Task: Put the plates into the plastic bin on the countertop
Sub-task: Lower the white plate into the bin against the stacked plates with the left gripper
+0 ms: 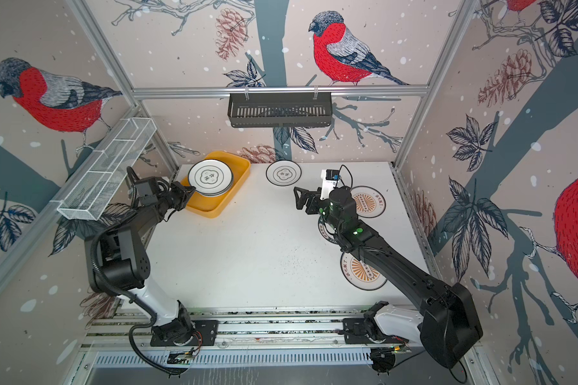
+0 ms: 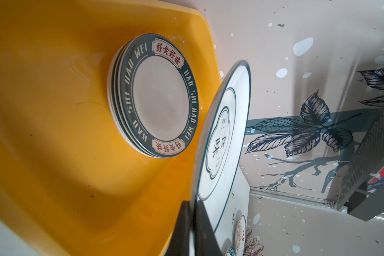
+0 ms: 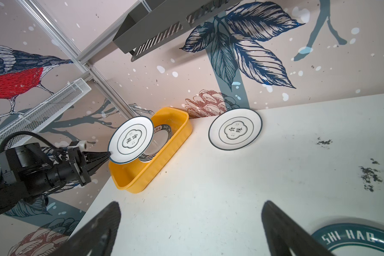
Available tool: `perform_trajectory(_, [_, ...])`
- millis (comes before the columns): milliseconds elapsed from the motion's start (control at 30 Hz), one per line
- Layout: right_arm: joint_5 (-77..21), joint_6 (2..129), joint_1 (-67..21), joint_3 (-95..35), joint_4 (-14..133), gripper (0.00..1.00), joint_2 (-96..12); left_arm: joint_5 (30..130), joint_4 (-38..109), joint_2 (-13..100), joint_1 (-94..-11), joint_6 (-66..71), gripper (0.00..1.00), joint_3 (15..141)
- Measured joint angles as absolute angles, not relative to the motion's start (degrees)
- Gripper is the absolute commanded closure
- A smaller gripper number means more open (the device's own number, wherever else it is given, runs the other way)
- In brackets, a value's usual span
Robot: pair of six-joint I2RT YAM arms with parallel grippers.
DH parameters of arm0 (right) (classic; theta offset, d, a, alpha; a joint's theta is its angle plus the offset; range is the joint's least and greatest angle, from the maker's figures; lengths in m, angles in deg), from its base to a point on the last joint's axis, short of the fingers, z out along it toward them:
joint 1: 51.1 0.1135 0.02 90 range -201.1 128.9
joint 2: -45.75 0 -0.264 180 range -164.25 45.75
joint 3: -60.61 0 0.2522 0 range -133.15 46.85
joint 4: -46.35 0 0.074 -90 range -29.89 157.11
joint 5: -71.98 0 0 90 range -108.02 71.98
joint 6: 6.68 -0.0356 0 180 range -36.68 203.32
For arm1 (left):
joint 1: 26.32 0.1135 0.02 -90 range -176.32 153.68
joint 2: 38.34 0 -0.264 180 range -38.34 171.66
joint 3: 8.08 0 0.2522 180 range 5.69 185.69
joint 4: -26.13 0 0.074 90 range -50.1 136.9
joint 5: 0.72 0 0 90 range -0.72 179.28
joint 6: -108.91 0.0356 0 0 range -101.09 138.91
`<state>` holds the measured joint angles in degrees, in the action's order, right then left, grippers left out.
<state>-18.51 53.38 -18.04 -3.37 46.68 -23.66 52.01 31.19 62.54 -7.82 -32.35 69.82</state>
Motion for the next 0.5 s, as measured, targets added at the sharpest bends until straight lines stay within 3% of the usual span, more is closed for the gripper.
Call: perform_trajectory(500, [-19.3, 53.7, -18.0, -2.8, 46.0, 0.0, -23.4, 53.8, 28.6, 71.4, -7.8, -36.6, 1.0, 75.0])
